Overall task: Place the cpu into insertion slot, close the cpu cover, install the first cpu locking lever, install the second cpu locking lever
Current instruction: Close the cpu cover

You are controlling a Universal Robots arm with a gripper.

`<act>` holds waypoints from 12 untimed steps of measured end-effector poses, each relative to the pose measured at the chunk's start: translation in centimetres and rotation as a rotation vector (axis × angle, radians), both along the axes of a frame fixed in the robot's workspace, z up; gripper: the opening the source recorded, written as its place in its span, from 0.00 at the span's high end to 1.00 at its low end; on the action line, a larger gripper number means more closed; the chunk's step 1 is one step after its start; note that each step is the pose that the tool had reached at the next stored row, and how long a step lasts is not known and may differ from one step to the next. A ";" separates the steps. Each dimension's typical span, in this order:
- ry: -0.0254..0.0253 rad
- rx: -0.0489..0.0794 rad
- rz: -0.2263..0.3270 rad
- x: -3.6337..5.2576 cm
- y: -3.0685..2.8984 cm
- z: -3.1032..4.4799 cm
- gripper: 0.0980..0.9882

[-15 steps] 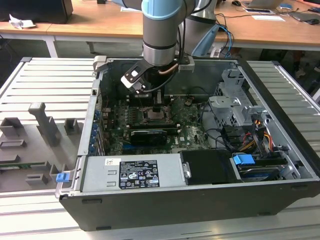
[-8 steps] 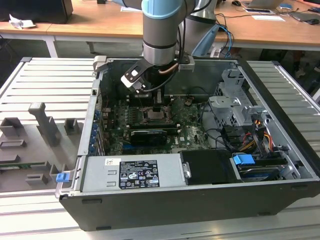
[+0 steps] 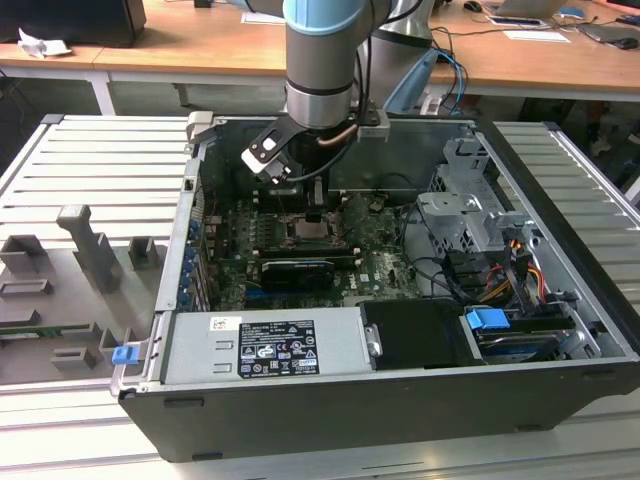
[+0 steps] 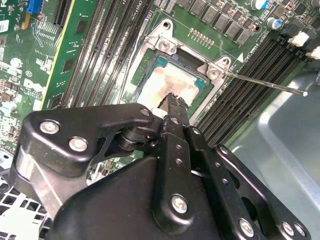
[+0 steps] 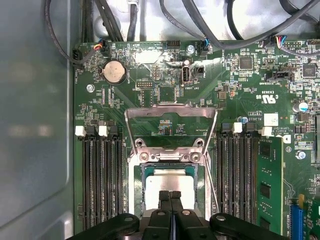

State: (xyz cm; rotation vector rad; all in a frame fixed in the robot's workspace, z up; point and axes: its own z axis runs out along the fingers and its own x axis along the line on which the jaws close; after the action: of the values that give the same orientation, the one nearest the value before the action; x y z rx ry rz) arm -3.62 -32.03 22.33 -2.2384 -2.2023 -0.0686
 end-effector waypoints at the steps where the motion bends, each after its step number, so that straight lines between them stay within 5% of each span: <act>1: 0.0000 0.000 0.000 0.00 0.00 0.05 0.99; 12: 0.0000 0.000 0.000 0.00 0.00 0.74 0.99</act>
State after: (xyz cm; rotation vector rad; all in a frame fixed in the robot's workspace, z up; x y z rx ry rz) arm -3.62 -32.03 23.07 -2.2384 -2.2023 -0.0685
